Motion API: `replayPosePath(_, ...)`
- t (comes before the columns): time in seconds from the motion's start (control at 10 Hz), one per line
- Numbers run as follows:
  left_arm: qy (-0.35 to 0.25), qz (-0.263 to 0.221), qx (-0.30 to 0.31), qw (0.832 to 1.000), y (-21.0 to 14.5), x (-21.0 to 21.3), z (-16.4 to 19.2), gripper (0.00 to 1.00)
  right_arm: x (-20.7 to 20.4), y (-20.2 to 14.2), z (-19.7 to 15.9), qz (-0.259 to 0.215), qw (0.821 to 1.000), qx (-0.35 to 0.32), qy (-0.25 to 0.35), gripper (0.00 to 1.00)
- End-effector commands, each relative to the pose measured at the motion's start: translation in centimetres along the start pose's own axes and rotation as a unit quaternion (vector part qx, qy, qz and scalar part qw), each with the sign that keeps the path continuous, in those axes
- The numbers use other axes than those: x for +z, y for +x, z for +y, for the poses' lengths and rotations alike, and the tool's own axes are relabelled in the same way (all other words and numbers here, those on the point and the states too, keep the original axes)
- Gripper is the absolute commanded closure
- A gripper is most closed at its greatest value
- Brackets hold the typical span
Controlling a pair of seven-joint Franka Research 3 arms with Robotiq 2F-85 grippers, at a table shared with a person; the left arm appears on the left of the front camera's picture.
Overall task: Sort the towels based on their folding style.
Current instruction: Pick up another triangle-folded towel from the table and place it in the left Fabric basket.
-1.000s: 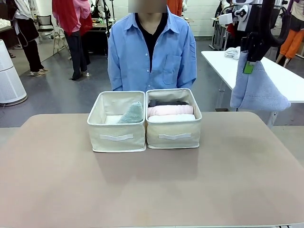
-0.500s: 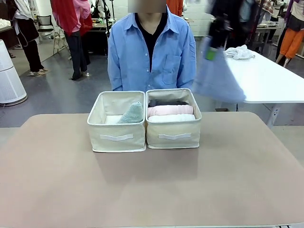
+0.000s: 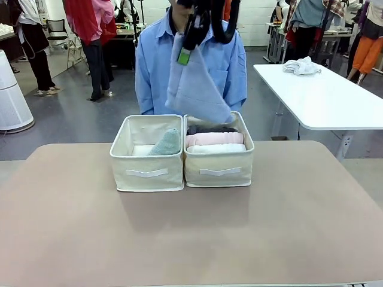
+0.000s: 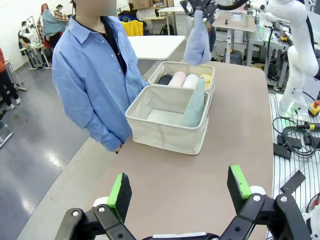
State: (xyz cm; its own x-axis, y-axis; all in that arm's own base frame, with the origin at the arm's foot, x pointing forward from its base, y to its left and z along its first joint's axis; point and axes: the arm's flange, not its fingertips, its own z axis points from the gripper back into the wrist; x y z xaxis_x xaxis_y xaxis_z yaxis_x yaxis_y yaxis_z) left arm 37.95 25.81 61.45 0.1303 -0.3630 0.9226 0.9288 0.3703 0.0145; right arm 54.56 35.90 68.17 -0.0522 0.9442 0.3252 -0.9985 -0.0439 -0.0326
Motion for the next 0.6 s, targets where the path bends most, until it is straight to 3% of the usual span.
replayPosePath(0.0, 0.007, -0.012, -0.007, 1.0, 0.0, 0.0, -0.1, 0.0, 1.8, 3.2, -3.8, 0.007, 1.0, -0.019, -0.009, 0.82)
replayPosePath(0.2, 0.007, -0.012, -0.007, 1.0, 0.0, 0.0, -0.1, 0.0, 1.8, 2.9, -3.5, -0.005, 1.0, -0.007, 0.0, 0.82)
replayPosePath(0.3, 0.007, -0.012, -0.007, 1.0, 0.0, 0.0, -0.1, 0.0, -1.5, 0.8, -1.8, -0.002, 1.0, -0.005, -0.005, 0.82)
replayPosePath(0.5, 0.007, -0.012, -0.007, 1.0, 0.0, 0.0, -0.1, 0.0, -1.5, 0.8, -1.8, -0.002, 1.0, -0.005, -0.005, 0.82)
